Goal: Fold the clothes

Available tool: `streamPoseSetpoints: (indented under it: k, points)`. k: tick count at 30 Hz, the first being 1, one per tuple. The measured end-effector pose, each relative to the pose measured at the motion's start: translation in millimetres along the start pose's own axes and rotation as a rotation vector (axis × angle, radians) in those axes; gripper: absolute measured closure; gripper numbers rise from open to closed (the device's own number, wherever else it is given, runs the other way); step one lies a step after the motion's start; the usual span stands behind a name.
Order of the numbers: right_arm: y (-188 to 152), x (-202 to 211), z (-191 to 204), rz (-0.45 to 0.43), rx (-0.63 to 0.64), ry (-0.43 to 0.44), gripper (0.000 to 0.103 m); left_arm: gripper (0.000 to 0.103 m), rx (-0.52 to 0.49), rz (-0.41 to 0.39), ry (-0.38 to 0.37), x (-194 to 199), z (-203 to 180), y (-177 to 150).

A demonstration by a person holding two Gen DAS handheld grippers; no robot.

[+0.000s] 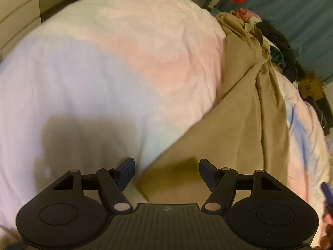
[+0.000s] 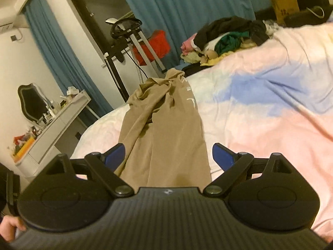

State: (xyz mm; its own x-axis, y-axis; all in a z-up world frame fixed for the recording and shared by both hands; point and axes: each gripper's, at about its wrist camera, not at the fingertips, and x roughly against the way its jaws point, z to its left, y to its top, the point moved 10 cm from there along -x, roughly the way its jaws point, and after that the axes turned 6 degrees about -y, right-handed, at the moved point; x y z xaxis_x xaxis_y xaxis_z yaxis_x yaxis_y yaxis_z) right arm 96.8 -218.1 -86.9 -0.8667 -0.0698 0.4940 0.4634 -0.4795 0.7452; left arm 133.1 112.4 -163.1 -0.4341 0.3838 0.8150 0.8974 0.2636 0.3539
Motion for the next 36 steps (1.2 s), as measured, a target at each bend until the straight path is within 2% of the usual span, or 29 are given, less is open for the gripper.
streamPoseSetpoints:
  k: [2, 5, 6, 7, 9, 11, 14, 17, 21, 24, 28, 32, 36]
  points:
    - [-2, -2, -2, 0.014, -0.013, 0.009, 0.011, 0.036, 0.003, 0.022, 0.008, 0, 1, -3]
    - [-4, -2, -3, 0.024, -0.022, 0.017, 0.011, 0.064, -0.029, 0.03, 0.067, -3, 1, -4]
    - [-4, -2, -3, 0.025, -0.025, 0.018, 0.011, 0.081, -0.041, 0.029, 0.08, -3, 0, -4]
    - [-4, -2, -4, 0.025, -0.031, 0.022, 0.011, 0.092, -0.065, 0.011, 0.088, 2, -2, -3]
    - [-2, 0, -5, 0.021, -0.046, 0.032, 0.011, 0.096, -0.117, -0.027, 0.105, 14, -7, 0]
    - [-1, 2, -6, 0.018, -0.06, 0.042, 0.011, 0.098, -0.197, -0.081, 0.139, 29, -14, 3]
    - [1, 5, -8, 0.012, -0.074, 0.049, 0.011, 0.098, -0.403, -0.21, 0.227, 66, -36, 6]
    - [4, 7, -8, 0.002, -0.088, 0.056, 0.011, 0.098, -0.573, -0.311, 0.267, 96, -66, -4]
    - [8, 9, -9, -0.008, -0.102, 0.063, 0.011, 0.098, -0.783, -0.369, 0.249, 104, -119, -33]
    - [9, 11, -10, -0.014, -0.1, 0.056, 0.011, 0.099, -0.925, -0.358, 0.206, 97, -155, -68]
    - [9, 12, -13, -0.016, -0.099, 0.045, 0.011, 0.099, -1.022, -0.303, 0.15, 63, -184, -107]
    - [9, 11, -13, -0.015, -0.094, 0.041, 0.011, 0.099, -1.053, -0.217, 0.116, 25, -188, -131]
    - [8, 10, -14, -0.012, -0.095, 0.04, 0.011, 0.099, -1.027, -0.14, 0.091, -8, -185, -135]
